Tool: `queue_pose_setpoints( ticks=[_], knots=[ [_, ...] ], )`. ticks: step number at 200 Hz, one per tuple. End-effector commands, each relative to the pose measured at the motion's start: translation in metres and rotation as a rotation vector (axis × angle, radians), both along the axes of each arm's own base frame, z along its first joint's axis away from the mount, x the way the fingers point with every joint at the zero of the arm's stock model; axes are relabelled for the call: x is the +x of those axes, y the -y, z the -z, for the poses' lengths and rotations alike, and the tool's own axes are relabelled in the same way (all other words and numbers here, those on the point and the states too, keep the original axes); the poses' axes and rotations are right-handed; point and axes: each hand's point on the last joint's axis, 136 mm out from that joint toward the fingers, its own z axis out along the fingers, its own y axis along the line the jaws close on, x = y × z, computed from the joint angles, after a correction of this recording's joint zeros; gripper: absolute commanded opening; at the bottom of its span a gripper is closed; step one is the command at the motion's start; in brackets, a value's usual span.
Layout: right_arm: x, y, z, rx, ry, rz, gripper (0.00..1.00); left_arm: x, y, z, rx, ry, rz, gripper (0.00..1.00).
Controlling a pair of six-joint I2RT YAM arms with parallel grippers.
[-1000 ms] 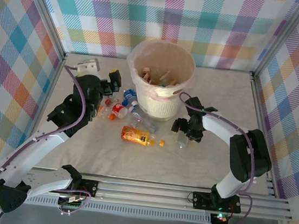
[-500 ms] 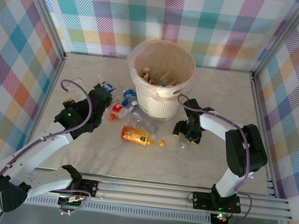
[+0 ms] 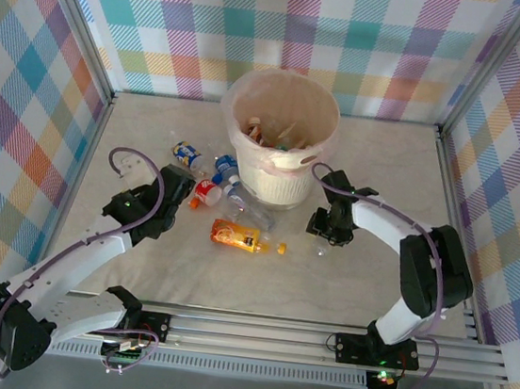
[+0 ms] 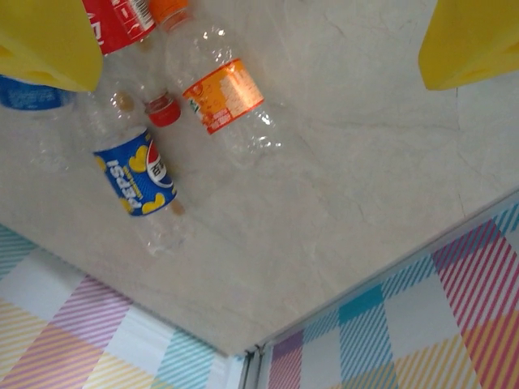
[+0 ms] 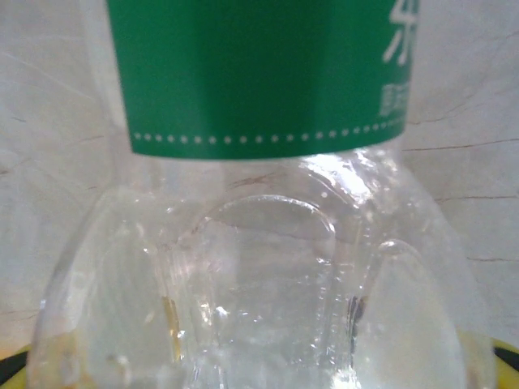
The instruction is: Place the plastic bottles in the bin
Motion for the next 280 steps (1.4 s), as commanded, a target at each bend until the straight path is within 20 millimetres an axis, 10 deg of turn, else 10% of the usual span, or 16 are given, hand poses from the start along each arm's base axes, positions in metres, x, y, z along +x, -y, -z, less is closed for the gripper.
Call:
queue_pose_setpoints(
  ticks=[1,129,219,280],
  knots=[
    [-0.004,0.007,-0.016,-0.022,0.034,0.005,0.38,0.002,0.001,0.016,-0.046,-0.020,-0.008,1.00],
    [-0.005,0.037,-0.140,-0.047,0.370,-0.018,0.32,0.008,0.004,0.056,-0.157,-0.104,-0.017,1.00],
    [0.051,-0.015,-0.283,0.114,0.698,-0.224,0.32,0.009,0.004,0.066,-0.194,-0.129,-0.022,1.00],
    [0.099,-0.060,-0.341,0.207,0.794,-0.336,0.33,0.007,0.005,0.070,-0.210,-0.140,-0.023,1.00]
  ],
)
